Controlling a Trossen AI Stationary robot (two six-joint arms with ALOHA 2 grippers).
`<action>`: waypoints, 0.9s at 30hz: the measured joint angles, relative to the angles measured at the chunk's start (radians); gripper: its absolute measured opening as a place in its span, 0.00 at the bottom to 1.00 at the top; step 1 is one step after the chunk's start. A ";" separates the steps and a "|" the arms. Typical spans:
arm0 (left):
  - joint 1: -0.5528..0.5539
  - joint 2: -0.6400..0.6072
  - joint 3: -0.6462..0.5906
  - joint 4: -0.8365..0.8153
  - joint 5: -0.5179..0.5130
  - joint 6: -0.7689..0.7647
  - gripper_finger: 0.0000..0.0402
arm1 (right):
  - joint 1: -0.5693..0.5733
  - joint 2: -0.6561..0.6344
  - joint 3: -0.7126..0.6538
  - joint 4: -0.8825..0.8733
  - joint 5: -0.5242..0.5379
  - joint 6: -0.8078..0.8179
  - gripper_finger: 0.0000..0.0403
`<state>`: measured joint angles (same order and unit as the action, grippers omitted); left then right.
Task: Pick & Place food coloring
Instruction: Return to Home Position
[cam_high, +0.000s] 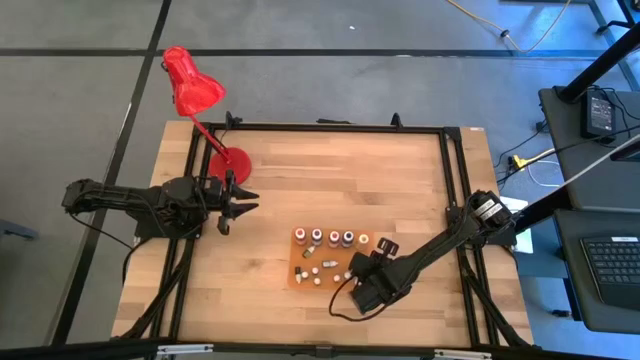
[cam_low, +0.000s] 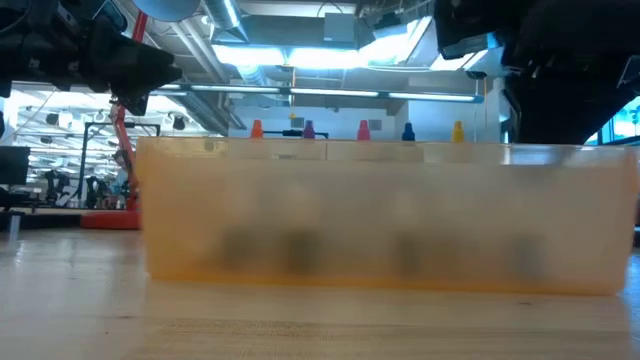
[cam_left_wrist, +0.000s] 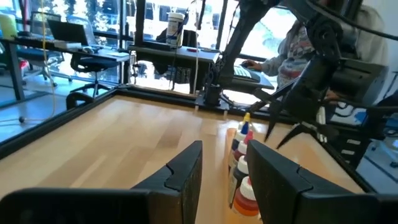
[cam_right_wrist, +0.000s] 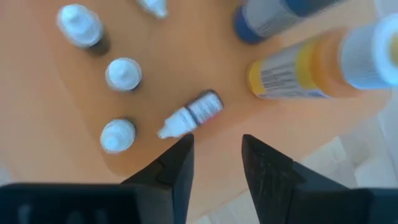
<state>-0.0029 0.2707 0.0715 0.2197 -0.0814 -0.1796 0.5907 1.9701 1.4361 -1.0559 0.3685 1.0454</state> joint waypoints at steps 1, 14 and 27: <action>0.000 0.000 0.000 0.000 0.007 -0.001 0.30 | 0.000 0.000 0.000 -0.008 -0.005 0.021 0.34; 0.000 -0.001 0.000 0.128 0.171 -0.048 0.31 | 0.058 -0.033 0.040 0.083 0.104 -0.096 0.33; 0.000 -0.018 0.000 0.159 0.231 -0.051 0.31 | 0.114 -0.506 -0.387 0.641 0.207 -0.463 0.33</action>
<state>-0.0029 0.2526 0.0719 0.3783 0.1496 -0.2305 0.7046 1.4644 1.0491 -0.4148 0.5751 0.5824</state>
